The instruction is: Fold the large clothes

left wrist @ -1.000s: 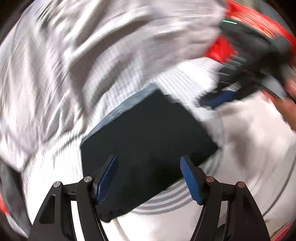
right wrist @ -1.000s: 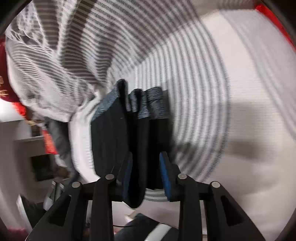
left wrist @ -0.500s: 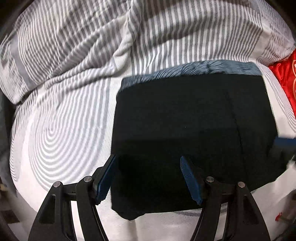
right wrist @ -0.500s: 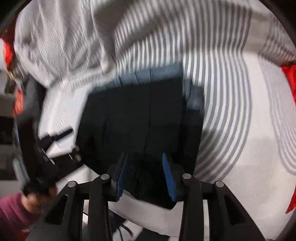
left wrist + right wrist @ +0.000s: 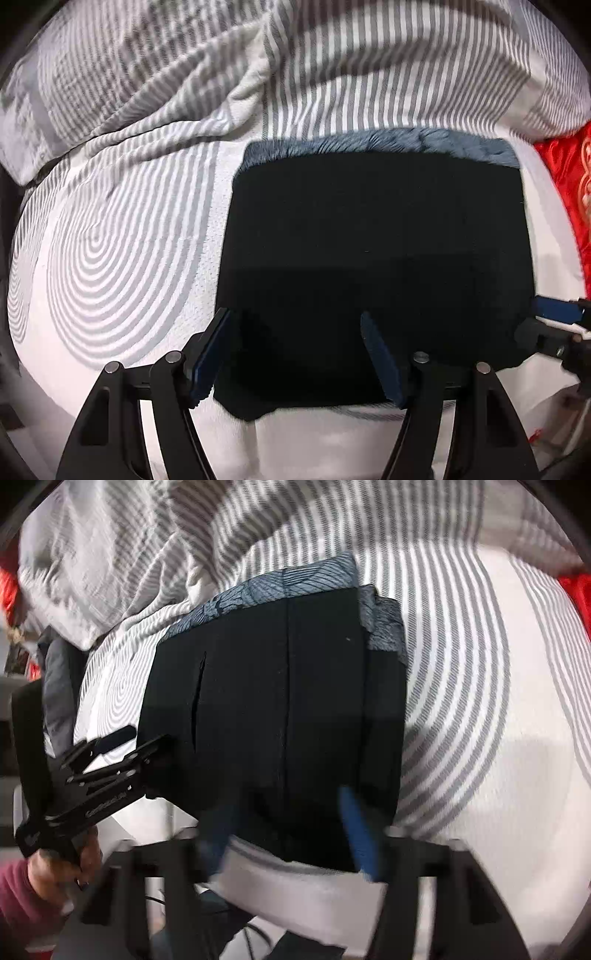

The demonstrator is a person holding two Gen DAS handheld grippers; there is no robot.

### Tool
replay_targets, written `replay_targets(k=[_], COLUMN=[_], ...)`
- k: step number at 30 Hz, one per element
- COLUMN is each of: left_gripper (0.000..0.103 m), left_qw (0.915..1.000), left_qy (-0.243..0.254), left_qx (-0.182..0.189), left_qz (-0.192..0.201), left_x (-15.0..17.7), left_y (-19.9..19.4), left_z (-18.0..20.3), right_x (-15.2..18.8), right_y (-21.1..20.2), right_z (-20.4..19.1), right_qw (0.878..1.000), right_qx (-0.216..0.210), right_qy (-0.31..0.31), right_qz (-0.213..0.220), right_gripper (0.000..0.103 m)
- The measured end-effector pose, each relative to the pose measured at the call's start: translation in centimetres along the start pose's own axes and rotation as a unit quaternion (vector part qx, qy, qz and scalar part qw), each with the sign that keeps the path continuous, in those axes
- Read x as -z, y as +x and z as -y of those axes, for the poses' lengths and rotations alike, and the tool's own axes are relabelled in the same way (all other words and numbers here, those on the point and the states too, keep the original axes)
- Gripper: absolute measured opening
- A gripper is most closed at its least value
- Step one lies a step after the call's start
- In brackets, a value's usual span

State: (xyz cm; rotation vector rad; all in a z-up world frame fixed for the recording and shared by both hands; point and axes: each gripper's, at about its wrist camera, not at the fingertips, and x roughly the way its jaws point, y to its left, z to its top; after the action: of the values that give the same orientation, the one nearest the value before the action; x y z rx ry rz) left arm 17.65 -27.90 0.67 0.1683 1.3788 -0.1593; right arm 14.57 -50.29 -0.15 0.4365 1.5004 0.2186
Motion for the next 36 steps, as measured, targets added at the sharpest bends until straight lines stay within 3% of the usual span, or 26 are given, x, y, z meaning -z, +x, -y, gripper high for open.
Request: replay_targets(k=[11,30,36], left_gripper=[0.072,0.072,0.072], left_qw=[0.9992,0.9997,0.9996], left_qy=[-0.039,-0.007,0.004], left_qx=[0.002,-0.011,0.009], left_qz=[-0.003,0.022,0.026], left_x=[0.6,-0.6,-0.7], left_y=[-5.3,-11.4,-11.4], left_z=[-0.8,0.4,-1.0], right_x=[1.1,1.4,2.1], right_y=[-3.1,-8.0,-7.5], right_z=[-0.5,-0.5,-0.2], right_qw=[1.000,1.000,0.999], right_qx=[0.003,0.006,0.011], right_qy=[0.027,0.026,0.048], right_qz=[-0.009,0.012,0.016], right_gripper=[0.082,0.083,0.083])
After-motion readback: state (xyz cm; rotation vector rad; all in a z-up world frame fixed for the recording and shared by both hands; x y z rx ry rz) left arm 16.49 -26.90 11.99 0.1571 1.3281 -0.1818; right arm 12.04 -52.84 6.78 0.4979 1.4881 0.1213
